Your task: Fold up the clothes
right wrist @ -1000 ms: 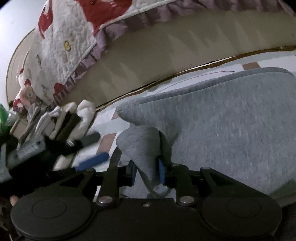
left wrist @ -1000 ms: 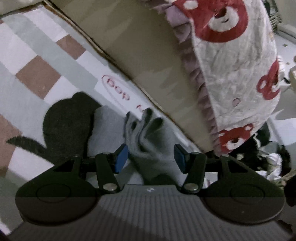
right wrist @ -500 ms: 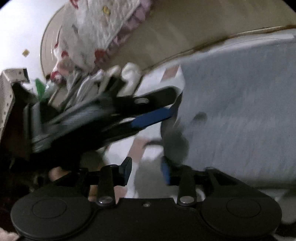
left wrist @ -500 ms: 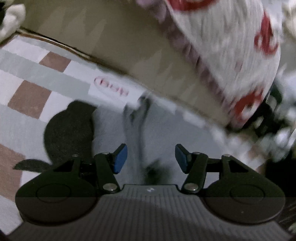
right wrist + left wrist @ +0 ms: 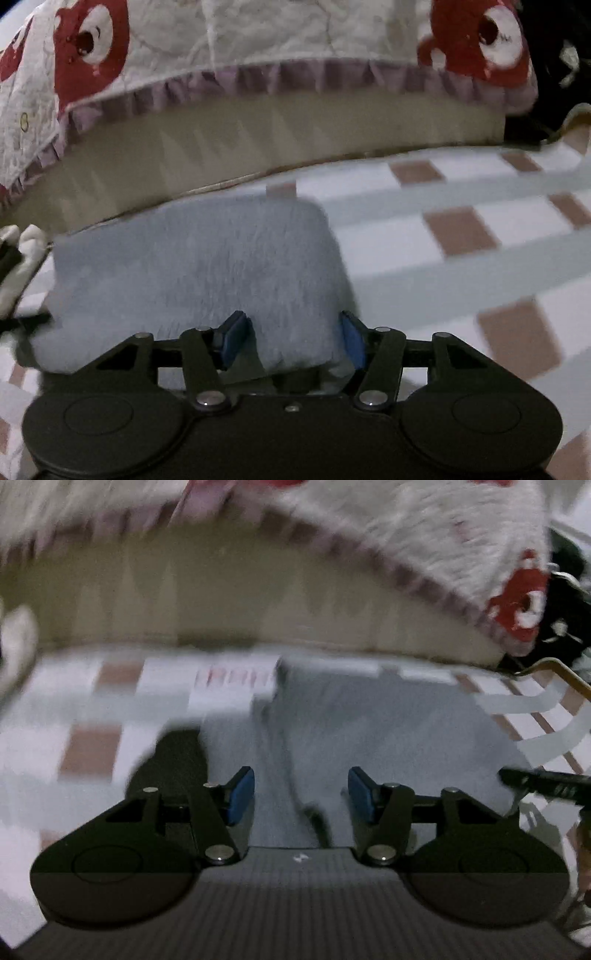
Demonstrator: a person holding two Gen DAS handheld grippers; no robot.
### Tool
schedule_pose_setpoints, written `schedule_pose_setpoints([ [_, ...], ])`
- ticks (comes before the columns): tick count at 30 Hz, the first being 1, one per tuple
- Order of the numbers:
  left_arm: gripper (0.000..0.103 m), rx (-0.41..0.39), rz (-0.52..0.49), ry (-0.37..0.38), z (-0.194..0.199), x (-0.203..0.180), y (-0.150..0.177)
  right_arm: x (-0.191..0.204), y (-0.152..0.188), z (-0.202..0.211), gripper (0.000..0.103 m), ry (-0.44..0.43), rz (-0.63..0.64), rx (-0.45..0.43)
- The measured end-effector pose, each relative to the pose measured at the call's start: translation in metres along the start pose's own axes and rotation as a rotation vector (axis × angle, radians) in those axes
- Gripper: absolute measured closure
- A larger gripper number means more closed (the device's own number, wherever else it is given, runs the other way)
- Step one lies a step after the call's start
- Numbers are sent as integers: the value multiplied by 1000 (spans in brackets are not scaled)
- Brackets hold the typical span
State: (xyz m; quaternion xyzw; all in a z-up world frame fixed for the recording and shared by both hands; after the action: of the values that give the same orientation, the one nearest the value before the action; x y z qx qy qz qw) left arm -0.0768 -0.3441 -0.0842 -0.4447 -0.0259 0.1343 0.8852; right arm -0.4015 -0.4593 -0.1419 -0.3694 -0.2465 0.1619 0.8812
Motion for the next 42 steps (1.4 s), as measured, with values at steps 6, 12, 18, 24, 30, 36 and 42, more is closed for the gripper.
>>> schedule_pose_setpoints([
  [6, 51, -29, 70, 29, -28, -14, -1, -13, 2, 4, 39, -86, -69, -3],
  [12, 53, 10, 138, -223, -39, 20, 6, -32, 15, 3, 37, -209, -194, 2],
  [18, 48, 43, 341, -218, 7, 77, 2, -40, 17, 8, 34, -221, -134, 183],
  [24, 46, 153, 631, 120, 18, 101, 34, -56, 9, 46, 34, -73, -102, 88],
  [30, 43, 182, 609, 83, -3, 88, 43, -74, 12, 30, 32, -371, -581, -24],
  [36, 42, 145, 637, 74, -27, 101, 45, -69, 28, 5, 31, -259, -700, -35],
  [42, 42, 200, 804, 220, -57, 117, 57, -76, 41, -7, 20, -280, -777, -58],
])
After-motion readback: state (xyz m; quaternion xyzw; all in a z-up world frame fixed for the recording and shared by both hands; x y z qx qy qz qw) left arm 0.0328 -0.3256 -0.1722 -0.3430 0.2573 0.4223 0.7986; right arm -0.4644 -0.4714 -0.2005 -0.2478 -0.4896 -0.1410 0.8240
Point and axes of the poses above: each gripper's, at about its wrist camera, not at the fingertips, and z roughly against the way its jaws point, x to its left, y to its underside, the point moved 2 cm from there along -z, roughly the way its jaws point, and after that the axes turned 8 degrees about -y, right-handed, at the moved point
